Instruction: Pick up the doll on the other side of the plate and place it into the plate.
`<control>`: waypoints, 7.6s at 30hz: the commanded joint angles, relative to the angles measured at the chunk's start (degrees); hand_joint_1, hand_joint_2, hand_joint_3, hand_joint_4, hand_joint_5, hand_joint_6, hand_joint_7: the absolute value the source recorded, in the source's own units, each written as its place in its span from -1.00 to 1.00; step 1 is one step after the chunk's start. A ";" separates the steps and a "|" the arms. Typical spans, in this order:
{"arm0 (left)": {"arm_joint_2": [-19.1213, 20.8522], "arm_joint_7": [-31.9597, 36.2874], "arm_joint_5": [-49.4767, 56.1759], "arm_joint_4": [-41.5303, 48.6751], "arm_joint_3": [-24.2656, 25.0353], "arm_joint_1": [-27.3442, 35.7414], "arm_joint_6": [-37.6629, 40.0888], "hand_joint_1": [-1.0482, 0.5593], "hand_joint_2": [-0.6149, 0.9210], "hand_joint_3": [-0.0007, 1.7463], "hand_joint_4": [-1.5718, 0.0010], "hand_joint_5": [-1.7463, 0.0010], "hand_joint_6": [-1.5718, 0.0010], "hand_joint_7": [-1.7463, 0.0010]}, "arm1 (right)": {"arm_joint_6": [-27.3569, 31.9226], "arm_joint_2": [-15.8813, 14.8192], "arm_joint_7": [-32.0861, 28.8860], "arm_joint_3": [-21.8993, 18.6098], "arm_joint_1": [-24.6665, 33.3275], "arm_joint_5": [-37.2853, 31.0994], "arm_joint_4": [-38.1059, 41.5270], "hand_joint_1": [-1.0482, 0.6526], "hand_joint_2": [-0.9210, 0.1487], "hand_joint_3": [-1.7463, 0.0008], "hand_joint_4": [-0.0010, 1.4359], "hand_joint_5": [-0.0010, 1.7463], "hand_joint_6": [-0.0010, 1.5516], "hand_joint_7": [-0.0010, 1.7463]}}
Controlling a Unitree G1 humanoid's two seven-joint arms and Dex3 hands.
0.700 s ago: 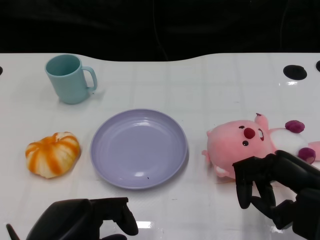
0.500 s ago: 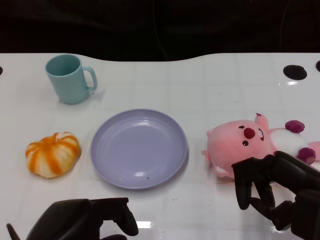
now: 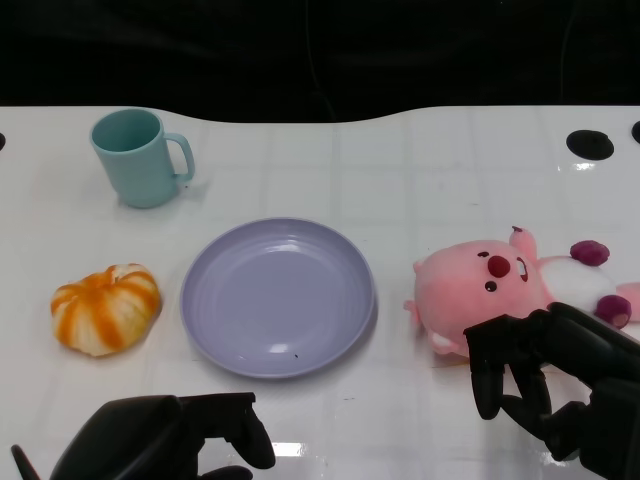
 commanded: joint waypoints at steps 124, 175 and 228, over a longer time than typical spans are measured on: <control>0.61 -0.60 1.66 -3.90 -0.77 2.16 1.43 -0.07 1.00 -0.57 0.17 -0.82 0.11 -0.17 | -11.98 5.67 -41.29 15.61 -32.26 -25.12 53.28 0.02 -0.21 -0.11 0.23 1.00 -0.01 0.75; -3.16 1.32 6.79 -3.95 -5.35 2.19 0.61 -0.05 1.00 -0.59 0.14 -0.83 0.09 -0.15 | -11.43 27.25 -38.60 18.13 -46.54 -23.41 55.33 -0.02 0.15 -0.47 0.29 1.00 -0.10 1.00; -2.69 1.09 6.26 -3.54 -3.83 2.76 -0.96 -0.05 1.00 -0.59 0.13 -0.81 0.06 -0.08 | -7.98 9.58 -9.64 9.23 -23.06 -10.08 13.10 -0.39 -1.00 0.90 -0.19 -0.14 -0.15 -0.72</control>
